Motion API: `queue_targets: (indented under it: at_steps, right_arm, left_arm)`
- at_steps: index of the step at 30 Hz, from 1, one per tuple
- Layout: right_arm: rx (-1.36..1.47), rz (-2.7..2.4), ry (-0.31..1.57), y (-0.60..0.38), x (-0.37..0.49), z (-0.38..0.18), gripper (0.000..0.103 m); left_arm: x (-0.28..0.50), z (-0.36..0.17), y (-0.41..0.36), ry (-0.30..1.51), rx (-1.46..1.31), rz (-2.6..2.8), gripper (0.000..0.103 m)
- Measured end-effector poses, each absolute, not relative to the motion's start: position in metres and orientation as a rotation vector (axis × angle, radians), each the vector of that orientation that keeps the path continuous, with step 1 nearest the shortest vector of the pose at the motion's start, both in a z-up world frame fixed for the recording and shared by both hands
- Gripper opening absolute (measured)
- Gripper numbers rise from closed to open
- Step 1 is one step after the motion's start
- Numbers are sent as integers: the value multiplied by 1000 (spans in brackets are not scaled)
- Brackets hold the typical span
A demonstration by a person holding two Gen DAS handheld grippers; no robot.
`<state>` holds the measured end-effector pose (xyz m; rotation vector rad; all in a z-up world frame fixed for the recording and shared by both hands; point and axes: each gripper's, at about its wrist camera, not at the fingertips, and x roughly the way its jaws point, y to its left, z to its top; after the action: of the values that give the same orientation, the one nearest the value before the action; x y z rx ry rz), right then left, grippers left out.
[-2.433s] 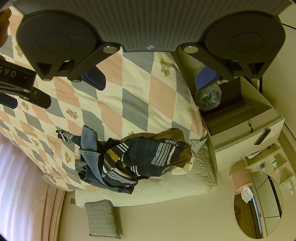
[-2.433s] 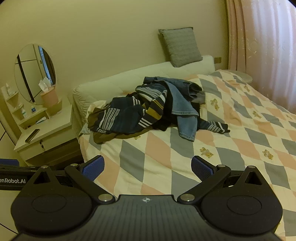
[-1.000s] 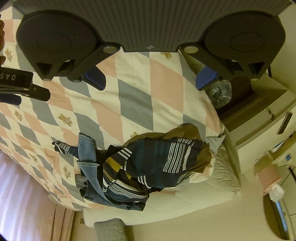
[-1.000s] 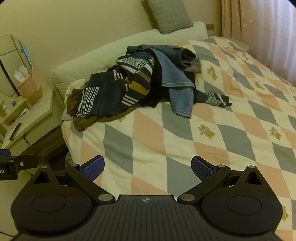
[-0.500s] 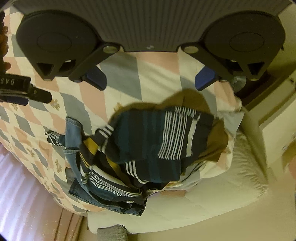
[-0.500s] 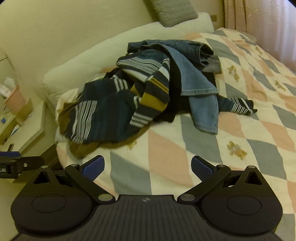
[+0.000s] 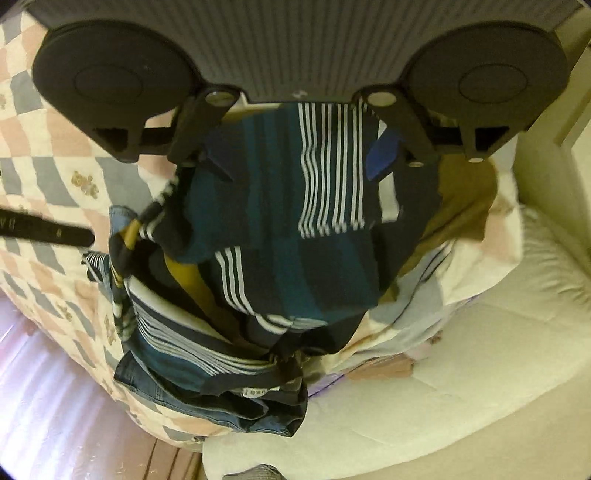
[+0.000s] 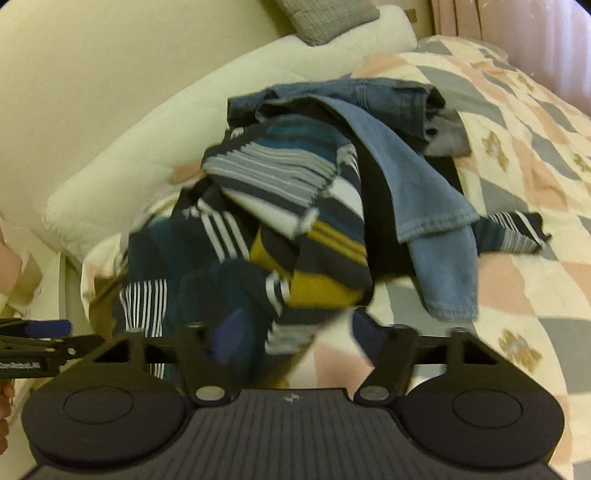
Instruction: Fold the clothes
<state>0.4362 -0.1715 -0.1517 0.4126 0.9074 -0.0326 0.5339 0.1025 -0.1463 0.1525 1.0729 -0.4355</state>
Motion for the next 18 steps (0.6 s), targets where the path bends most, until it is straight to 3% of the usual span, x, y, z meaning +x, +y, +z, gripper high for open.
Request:
queue_targets:
  at_steps: [2, 15, 16, 18]
  right_arm:
    - [447, -47, 871, -180, 453, -152, 42]
    - [484, -165, 803, -226, 557, -187, 44]
    - [504, -152, 804, -227, 560, -192, 28]
    - [519, -148, 793, -225, 558, -198, 12]
  left_arm:
    - [554, -152, 102, 1072, 146, -467, 66]
    - [643, -181, 97, 1050, 137, -576, 65]
    - [651, -181, 96, 1039, 150, -582, 63]
    - [662, -182, 94, 1015, 178, -587, 57]
